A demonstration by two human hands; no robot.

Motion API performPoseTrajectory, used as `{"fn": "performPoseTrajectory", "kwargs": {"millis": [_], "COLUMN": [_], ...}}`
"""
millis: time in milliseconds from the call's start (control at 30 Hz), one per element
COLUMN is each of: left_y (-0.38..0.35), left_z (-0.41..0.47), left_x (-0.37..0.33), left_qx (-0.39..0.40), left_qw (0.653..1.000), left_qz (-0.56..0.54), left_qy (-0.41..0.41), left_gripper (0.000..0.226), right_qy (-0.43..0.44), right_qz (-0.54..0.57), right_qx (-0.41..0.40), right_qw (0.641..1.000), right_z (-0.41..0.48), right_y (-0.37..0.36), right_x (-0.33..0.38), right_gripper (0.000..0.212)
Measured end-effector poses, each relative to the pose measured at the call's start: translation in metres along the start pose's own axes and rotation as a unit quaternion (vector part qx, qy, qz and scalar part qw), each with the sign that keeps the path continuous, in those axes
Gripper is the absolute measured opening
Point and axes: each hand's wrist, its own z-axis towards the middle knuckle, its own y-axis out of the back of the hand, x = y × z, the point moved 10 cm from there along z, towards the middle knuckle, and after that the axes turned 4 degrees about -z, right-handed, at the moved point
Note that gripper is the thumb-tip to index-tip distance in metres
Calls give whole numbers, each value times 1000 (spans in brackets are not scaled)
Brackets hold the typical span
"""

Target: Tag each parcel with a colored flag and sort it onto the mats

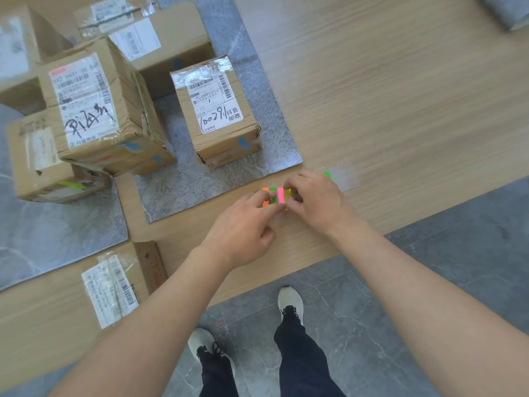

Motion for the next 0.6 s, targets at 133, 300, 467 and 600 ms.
{"fn": "performPoseTrajectory", "kwargs": {"millis": [133,300,467,600], "left_y": [-10,-13,-12,-13], "left_z": [-2,-4,-4,-4], "left_x": [0,-1,-2,-2], "left_qx": [5,-8,-16,-16], "left_qw": [999,999,998,998], "left_qz": [37,50,54,58], "left_qy": [-4,-5,-6,1], "left_gripper": [58,63,64,63], "right_qy": [14,10,-88,-174], "right_qz": [-7,21,90,168], "right_qx": [-1,-18,-64,-153], "right_qw": [1000,1000,990,958], "right_z": [1,-1,-2,-15], "right_y": [1,7,16,38], "right_x": [1,-1,-21,-39], "right_gripper": [19,19,20,13]}}
